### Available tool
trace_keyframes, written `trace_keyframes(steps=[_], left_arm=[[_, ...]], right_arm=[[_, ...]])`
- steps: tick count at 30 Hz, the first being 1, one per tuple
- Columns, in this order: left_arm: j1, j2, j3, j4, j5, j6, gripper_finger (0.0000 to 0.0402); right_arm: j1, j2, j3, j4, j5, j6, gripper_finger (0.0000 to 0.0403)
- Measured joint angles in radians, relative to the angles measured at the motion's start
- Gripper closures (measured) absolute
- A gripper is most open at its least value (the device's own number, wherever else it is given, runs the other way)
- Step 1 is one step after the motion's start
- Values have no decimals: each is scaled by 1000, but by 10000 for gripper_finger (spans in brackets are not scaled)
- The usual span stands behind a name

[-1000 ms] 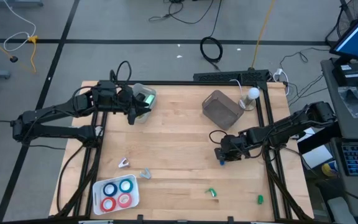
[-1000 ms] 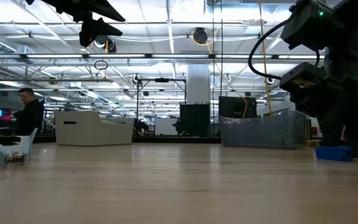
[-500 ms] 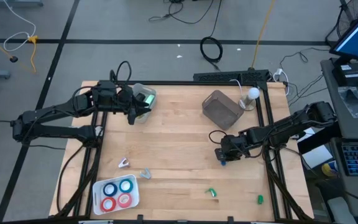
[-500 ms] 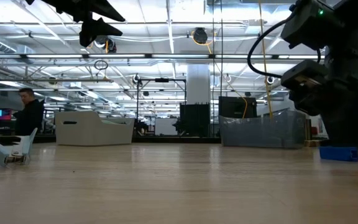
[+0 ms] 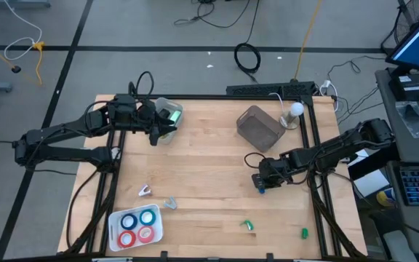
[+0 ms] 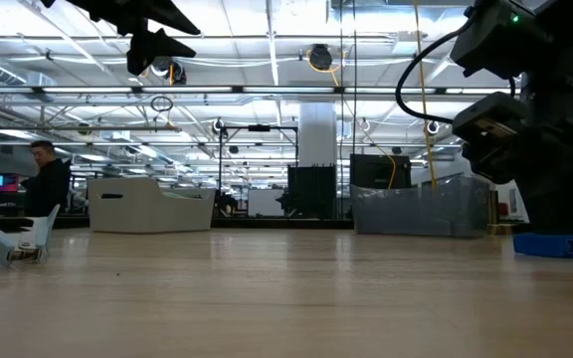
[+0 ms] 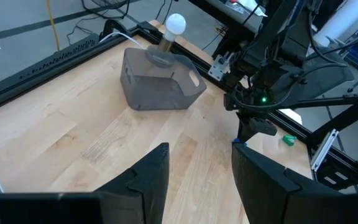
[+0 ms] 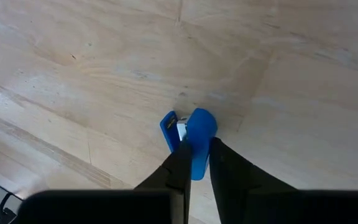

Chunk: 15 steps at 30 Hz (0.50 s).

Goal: Pick and place Stapler, Stapler remover, tape
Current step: Put the blue stapler into the gray bin

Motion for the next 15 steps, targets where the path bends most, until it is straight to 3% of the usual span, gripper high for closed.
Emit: trace_keyframes(steps=[9,15], left_arm=[[-26,0,0,0,10,-74,229],[-84,64,0,62,28,-118,229]], right_arm=[[0,-91,-5,18,66,-7,370],[-1,-172,-4,118,144,-36,373]])
